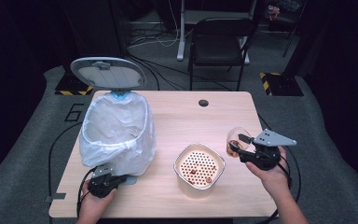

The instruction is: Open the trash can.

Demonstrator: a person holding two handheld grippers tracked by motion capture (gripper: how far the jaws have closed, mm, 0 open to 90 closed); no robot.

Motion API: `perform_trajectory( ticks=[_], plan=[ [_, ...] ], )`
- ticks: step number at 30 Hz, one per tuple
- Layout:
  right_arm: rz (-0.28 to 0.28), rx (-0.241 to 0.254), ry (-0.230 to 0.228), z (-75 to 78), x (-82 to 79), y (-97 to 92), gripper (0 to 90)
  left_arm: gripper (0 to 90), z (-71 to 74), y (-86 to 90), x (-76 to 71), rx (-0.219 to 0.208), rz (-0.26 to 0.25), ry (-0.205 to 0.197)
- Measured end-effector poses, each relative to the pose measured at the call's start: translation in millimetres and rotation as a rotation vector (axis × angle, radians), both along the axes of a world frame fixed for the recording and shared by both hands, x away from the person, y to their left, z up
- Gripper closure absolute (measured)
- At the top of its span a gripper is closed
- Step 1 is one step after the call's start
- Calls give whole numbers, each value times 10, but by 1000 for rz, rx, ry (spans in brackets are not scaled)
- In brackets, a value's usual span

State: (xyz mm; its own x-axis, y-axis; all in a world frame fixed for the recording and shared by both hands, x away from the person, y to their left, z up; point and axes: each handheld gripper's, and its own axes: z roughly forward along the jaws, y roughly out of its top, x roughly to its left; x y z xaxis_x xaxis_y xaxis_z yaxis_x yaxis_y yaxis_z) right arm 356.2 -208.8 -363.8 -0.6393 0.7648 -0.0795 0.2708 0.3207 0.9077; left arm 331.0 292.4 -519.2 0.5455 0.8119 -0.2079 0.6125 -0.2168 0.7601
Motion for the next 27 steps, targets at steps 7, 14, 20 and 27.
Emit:
perform_trajectory(
  ticks=[7, 14, 20, 27],
  plan=[
    [37, -47, -34, -46, 112, 93, 519, 900, 5, 7, 7, 8, -18, -10],
    [82, -80, -32, -93, 330, 213, 521, 900, 6, 9, 8, 9, -21, -11],
    [129, -108, -56, -97, 451, 342, 524, 900, 5, 9, 8, 8, -21, -12],
    [174, -152, -127, -94, 418, 473, 528, 900, 2, -1, 0, 0, -2, -1]
  ],
)
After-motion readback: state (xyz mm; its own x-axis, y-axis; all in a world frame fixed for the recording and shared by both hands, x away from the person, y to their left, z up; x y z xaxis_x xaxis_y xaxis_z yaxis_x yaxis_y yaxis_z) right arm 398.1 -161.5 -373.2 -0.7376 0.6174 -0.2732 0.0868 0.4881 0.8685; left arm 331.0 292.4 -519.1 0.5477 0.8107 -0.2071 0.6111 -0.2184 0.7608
